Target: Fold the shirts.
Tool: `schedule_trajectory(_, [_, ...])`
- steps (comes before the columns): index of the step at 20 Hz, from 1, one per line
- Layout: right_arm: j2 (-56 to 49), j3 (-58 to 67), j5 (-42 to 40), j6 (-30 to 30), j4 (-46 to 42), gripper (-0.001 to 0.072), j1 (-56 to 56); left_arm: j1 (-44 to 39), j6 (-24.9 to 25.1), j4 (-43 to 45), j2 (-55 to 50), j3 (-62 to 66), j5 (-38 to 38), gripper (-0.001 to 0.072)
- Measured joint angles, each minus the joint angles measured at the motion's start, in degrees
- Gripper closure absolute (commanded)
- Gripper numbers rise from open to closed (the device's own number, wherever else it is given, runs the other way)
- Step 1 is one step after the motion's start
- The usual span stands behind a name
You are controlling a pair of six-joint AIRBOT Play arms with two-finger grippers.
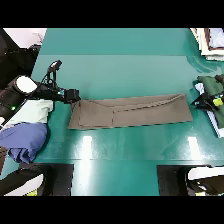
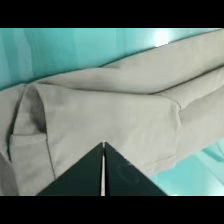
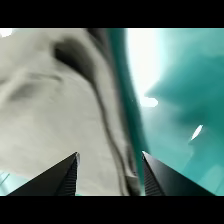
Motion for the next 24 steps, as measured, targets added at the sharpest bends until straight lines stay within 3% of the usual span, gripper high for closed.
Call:
schedule_trajectory(5, [-5.6,-0.7,1.7,-3.8,6.3,0.0254,-0.4,0.0,0.1,-0.3,-0.4,0.0,-0.6,0.068])
schedule_trajectory(6, [-6.5,-0.7,2.0,-4.1,7.2,0.0319,0.3,0.0,0.2,-0.6,-0.5,0.0,-0.6,0.068])
schedule_trajectory(8, [-7.8,-0.8,1.7,-5.0,7.6,0.0599,1.7,-0.3,0.2,-1.5,-0.5,0.0,-0.6,0.068])
schedule_trajectory(9, [-8.2,-0.9,1.3,-5.6,7.6,0.0692,2.4,-0.9,0.2,-2.1,-0.6,0.0,-0.5,0.0681])
schedule_trajectory(16, [-2.3,-0.9,5.6,-6.9,7.9,0.0694,4.8,-11.5,0.2,-4.1,-12.3,9.4,1.5,0.0681])
schedule_trajectory(20, [5.4,1.9,10.1,-3.6,8.7,0.0694,7.8,-19.6,0.2,-5.9,-25.4,21.0,1.7,0.068])
schedule_trajectory(24, [11.4,8.6,12.2,1.1,14.8,0.0695,13.2,-25.4,0.2,-7.0,-35.9,30.1,1.0,0.068])
